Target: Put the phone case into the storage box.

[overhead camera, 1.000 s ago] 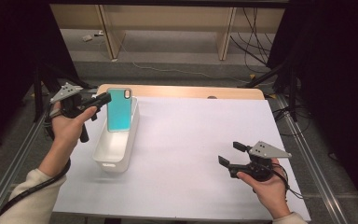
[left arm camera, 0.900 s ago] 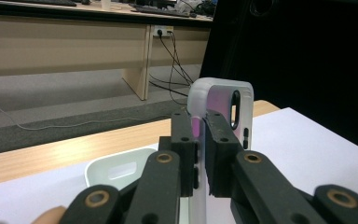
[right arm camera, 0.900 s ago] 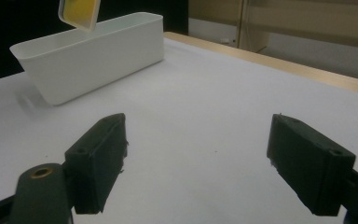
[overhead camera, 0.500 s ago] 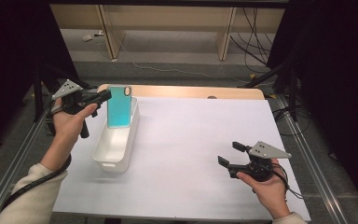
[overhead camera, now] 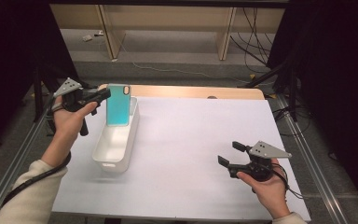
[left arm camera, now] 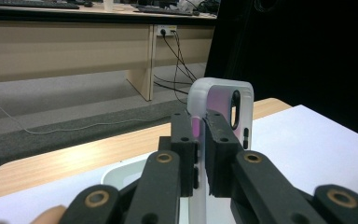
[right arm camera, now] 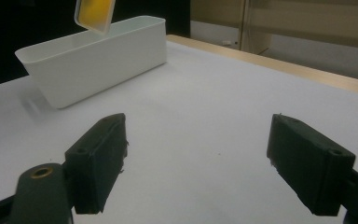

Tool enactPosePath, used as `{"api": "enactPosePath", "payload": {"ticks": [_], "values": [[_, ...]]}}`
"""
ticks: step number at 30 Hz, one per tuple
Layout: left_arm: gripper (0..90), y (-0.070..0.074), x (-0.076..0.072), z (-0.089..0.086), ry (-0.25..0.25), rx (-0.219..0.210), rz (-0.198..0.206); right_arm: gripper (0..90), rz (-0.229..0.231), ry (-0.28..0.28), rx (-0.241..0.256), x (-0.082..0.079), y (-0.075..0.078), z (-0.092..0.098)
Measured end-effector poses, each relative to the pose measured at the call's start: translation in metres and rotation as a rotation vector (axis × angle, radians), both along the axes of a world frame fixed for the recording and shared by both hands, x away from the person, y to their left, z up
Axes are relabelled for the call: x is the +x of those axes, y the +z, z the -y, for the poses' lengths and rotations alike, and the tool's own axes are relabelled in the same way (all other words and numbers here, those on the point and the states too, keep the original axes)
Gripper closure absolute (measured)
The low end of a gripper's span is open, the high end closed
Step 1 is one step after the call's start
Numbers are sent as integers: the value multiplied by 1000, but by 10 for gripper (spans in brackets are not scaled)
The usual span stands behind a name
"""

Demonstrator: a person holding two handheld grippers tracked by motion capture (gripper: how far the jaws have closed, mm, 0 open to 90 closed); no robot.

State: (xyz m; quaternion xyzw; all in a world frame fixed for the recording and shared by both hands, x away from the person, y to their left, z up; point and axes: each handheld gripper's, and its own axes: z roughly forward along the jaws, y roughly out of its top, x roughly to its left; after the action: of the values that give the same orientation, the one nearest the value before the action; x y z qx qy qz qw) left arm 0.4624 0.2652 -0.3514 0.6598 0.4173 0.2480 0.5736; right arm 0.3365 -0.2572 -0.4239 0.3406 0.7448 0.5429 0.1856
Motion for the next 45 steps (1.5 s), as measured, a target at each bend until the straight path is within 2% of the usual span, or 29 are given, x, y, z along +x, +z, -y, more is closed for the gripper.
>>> {"api": "enactPosePath", "payload": {"ticks": [4, 18, 25, 27, 31, 32, 33, 34, 35, 37, 39, 41, 43, 45], "values": [[829, -2, 4, 0, 3, 3, -3, 213, -16, 2, -2, -1, 1, 0], [829, -7, 15, -3, 8, 16, -11, 212, -9, 4, 7, -1, 0, 0], [829, -11, 20, -4, 12, 23, -19, 213, -15, 5, 0, -1, 1, 0], [829, -12, 22, -4, 14, 21, -22, 212, -3, 0, -11, -1, 0, 1], [829, -14, 25, -4, 16, 22, -29, 213, -4, 5, 3, 0, -1, -1], [829, -14, 26, -3, 16, 23, -30, 213, -9, 1, -19, -1, 0, 1], [829, -15, 27, -3, 18, 21, -33, 213, -5, 8, 3, 0, -1, -1], [829, -15, 28, -3, 17, 24, -35, 213, 5, 4, -24, 0, 0, 1], [829, -16, 29, -2, 16, 24, -36, 213, 10, 4, -24, 0, 0, 1], [829, -16, 30, -1, 14, 27, -38, 213, -9, 3, -22, -1, 0, 1], [829, -17, 32, 0, 11, 30, -39, 213, -10, -2, -22, -1, 0, 1], [829, -18, 33, 1, 11, 30, -42, 213, -3, 8, 2, 0, -1, 0], [829, -18, 35, 1, 12, 27, -43, 214, -9, 4, -22, -1, 0, 1], [829, -19, 36, 1, 14, 29, -45, 214, -6, 2, -22, -1, 0, 1]]}}
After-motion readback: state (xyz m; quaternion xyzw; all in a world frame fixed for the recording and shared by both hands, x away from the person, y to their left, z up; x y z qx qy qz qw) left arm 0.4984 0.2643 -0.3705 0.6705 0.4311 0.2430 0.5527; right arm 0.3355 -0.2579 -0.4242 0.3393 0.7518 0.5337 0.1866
